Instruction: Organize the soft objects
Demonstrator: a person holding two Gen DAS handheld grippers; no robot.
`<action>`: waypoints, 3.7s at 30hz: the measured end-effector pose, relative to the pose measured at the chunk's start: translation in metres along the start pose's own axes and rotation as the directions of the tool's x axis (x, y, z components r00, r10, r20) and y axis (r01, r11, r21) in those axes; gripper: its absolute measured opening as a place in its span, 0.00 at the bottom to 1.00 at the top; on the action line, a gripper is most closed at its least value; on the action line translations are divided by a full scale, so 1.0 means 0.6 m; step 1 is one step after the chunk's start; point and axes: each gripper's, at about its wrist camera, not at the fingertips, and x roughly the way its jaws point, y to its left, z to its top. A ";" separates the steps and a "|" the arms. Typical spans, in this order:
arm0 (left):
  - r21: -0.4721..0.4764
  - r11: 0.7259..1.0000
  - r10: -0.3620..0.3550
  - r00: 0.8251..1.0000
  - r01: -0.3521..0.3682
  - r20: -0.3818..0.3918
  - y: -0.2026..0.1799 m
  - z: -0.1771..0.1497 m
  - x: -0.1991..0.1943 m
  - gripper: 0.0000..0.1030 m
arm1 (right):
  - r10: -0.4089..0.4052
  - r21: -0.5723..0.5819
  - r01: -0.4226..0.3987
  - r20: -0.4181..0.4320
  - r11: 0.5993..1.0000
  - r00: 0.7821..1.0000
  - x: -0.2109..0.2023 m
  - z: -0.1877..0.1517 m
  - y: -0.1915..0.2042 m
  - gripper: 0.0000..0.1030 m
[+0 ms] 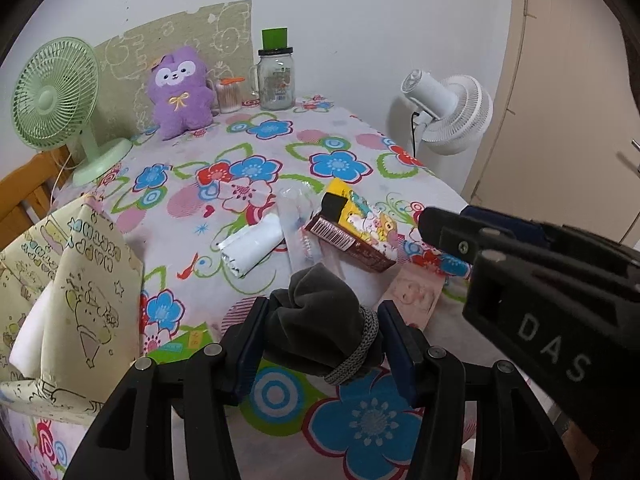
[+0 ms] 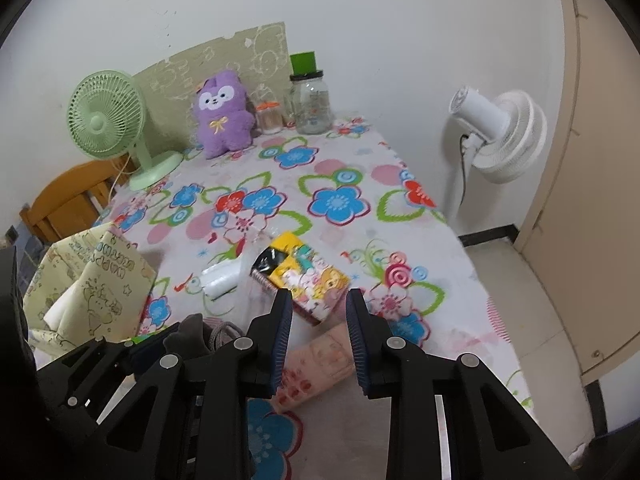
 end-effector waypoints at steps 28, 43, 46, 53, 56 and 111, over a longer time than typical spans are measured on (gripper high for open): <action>0.013 1.000 0.011 0.999 -0.011 -0.043 0.027 -0.039 0.030 0.55 | -0.031 0.077 0.040 -0.122 0.996 0.992 0.052 -0.062 -0.003 0.69; 0.023 1.000 -0.018 0.998 0.019 -0.053 0.034 -0.034 0.042 0.55 | -0.091 0.108 0.117 -0.218 0.987 0.972 0.109 -0.068 0.016 0.59; 0.033 0.999 -0.008 0.999 0.010 -0.054 0.030 -0.034 0.044 0.55 | -0.113 0.099 0.136 -0.212 0.986 0.971 0.111 -0.067 0.016 0.49; 0.038 0.999 0.002 0.999 0.000 -0.047 0.027 -0.036 0.040 0.54 | -0.140 0.082 0.159 -0.202 0.984 0.969 0.107 -0.070 0.011 0.42; 0.033 0.999 0.000 0.999 0.002 -0.038 0.024 -0.034 0.033 0.54 | -0.142 0.082 0.161 -0.196 0.984 0.970 0.101 -0.071 0.009 0.42; -0.125 0.986 0.133 0.971 -0.109 0.201 0.199 0.018 -0.187 0.54 | 0.059 -0.101 -0.050 0.086 0.994 0.995 -0.104 0.046 0.212 0.42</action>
